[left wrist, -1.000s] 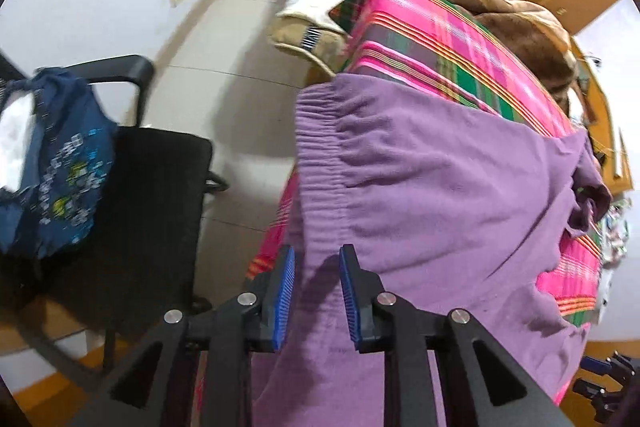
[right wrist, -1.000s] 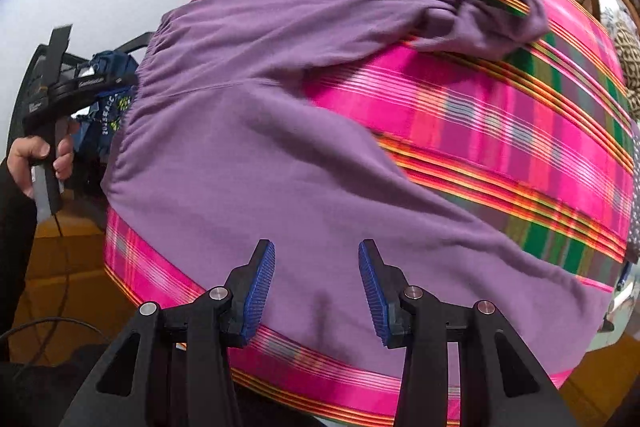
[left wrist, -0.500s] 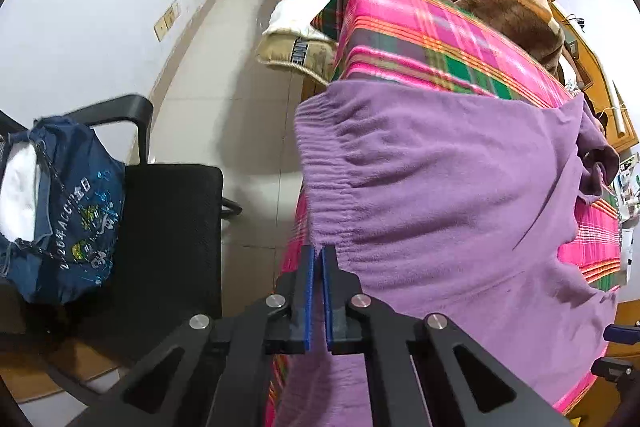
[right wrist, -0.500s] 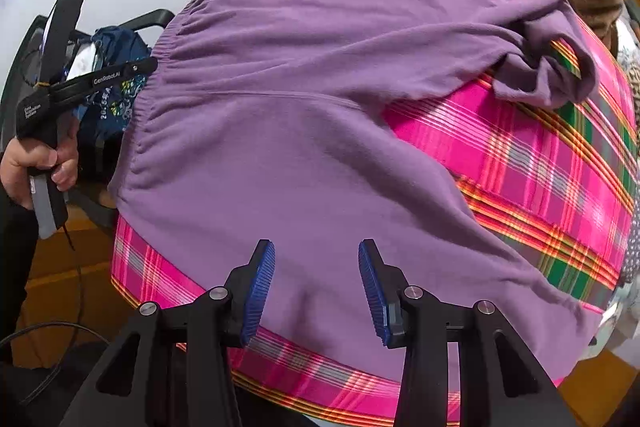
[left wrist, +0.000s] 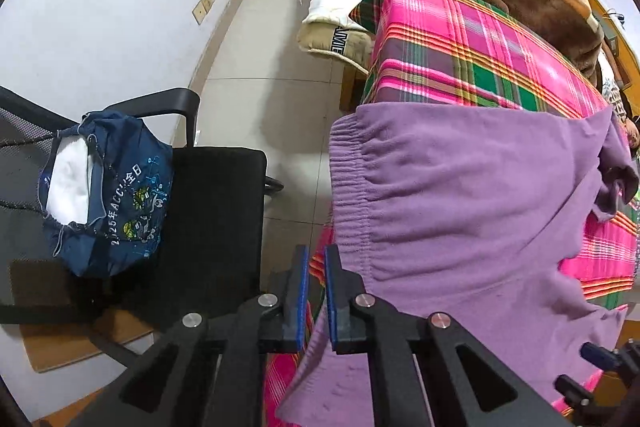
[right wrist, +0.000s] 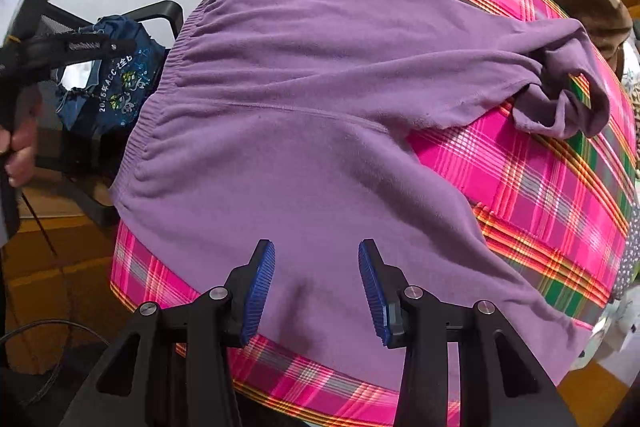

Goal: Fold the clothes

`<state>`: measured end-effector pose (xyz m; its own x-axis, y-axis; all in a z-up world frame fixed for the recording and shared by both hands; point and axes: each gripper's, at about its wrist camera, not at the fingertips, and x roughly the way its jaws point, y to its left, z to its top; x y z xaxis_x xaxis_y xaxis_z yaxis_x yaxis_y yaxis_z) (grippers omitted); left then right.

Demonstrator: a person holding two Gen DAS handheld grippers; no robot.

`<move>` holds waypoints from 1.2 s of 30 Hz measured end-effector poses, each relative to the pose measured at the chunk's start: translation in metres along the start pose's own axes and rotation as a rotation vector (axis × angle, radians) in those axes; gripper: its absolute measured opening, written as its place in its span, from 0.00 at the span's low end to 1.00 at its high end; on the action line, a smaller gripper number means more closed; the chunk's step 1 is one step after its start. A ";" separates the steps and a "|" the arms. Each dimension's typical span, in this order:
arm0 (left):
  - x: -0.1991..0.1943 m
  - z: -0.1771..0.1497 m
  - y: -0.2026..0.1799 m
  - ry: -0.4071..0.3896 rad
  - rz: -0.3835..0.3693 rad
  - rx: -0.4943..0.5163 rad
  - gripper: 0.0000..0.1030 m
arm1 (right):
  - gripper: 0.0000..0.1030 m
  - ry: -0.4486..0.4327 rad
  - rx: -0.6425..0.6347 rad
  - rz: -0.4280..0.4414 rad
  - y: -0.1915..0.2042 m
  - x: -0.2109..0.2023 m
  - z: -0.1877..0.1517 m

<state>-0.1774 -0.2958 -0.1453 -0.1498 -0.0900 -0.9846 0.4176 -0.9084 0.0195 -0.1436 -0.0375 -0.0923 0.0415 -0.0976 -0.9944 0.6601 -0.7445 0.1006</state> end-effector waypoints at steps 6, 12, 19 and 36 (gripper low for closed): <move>-0.011 0.003 -0.007 -0.007 -0.013 0.008 0.07 | 0.44 0.009 0.010 -0.002 0.001 0.004 0.000; -0.019 0.010 -0.011 -0.033 -0.019 0.022 0.07 | 0.44 -0.016 0.038 -0.011 -0.005 0.001 0.005; -0.019 0.017 -0.019 -0.049 -0.008 0.039 0.07 | 0.44 -0.056 0.078 -0.024 -0.016 -0.007 0.011; 0.004 -0.002 -0.051 -0.056 -0.103 0.117 0.07 | 0.44 -0.170 0.258 -0.101 -0.096 -0.019 0.000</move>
<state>-0.1977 -0.2492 -0.1501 -0.2374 -0.0138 -0.9713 0.2909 -0.9550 -0.0575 -0.2076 0.0355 -0.0827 -0.1549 -0.1074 -0.9821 0.4420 -0.8966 0.0284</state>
